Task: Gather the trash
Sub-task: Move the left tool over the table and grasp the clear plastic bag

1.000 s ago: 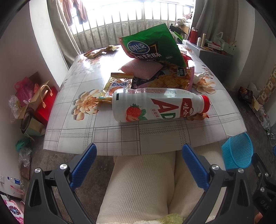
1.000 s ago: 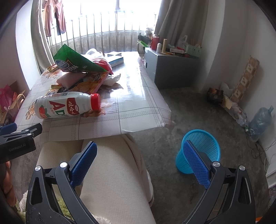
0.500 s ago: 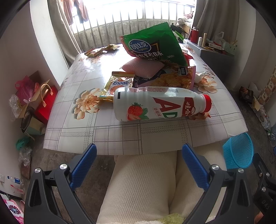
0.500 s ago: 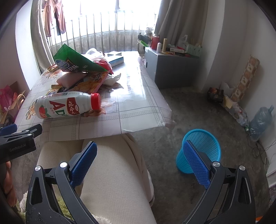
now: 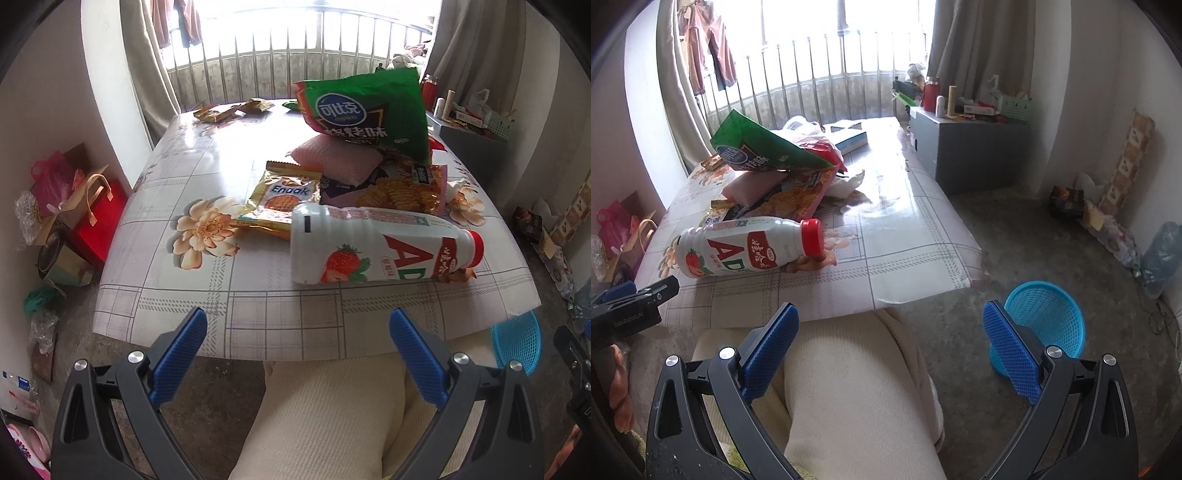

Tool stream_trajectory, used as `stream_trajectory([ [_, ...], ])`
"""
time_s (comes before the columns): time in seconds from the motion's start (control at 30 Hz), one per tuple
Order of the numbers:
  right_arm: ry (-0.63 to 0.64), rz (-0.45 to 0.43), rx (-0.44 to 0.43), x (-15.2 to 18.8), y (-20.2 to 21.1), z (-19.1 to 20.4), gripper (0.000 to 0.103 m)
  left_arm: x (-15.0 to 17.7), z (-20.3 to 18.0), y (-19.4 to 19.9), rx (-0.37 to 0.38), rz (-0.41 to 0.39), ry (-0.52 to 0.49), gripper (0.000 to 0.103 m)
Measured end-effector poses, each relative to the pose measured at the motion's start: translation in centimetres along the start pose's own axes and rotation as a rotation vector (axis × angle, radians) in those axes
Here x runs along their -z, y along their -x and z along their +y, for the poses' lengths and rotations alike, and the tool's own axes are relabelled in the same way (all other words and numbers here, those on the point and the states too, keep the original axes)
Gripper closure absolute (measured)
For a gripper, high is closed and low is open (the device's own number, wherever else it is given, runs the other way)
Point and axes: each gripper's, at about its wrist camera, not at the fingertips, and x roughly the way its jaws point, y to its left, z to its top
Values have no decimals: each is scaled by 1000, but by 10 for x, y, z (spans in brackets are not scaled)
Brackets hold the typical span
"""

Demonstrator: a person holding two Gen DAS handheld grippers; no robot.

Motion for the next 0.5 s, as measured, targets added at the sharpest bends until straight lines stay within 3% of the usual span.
stream_trajectory([
  [0.17,-8,-33,-30,-11,-9,3,8,-6,21,-7,2,-49,16,6],
  [0.33,-52,-82,-53,-19,-14,-3,8,-17,36,-17,94,-61,18,6],
  [0.5,-56,-54,-74,-26,-24,-6,8,-31,50,-21,185,-91,84,6],
])
